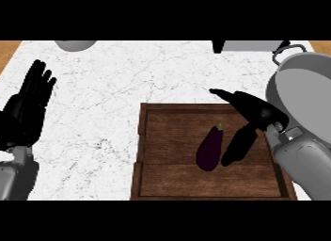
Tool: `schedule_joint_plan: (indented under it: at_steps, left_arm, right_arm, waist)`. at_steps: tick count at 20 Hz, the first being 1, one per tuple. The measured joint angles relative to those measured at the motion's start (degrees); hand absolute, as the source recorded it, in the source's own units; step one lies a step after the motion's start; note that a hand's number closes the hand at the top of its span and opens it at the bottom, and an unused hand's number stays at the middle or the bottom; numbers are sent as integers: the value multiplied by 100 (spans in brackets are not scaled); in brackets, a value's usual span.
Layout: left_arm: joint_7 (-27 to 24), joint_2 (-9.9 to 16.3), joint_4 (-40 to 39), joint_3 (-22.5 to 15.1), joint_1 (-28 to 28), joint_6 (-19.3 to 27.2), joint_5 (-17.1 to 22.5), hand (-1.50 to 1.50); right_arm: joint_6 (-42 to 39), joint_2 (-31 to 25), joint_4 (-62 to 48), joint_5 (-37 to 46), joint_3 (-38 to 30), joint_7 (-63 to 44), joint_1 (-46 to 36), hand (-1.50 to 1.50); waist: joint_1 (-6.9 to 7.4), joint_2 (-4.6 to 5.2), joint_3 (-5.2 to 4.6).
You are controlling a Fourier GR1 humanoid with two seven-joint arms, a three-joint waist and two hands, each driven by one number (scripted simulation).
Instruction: Pick the eggplant from the tray and place it in the pot
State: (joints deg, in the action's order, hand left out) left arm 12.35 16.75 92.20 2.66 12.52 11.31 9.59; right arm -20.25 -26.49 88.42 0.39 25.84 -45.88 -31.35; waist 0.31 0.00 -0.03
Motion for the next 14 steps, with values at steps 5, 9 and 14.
schedule_joint_plan:
  at_steps: [5, 9, 14]
  left_arm:
    - [13, -68, 127, 50, -146, -67, -88, 0]
    - [57, -126, 153, 96, -100, -69, -164, 0]
    - [67, -156, 194, 186, -157, -177, -189, 0]
  right_arm:
    - [-161, 377, -13, 399, -52, -171, 195, -150]
    - [-325, 507, -122, 763, -115, -258, 308, -150]
    - [-316, 762, -274, 1339, -76, -109, 603, -150]
  waist:
    - [-12, -3, 1]
    - [-17, -2, 2]
    - [-20, -2, 2]
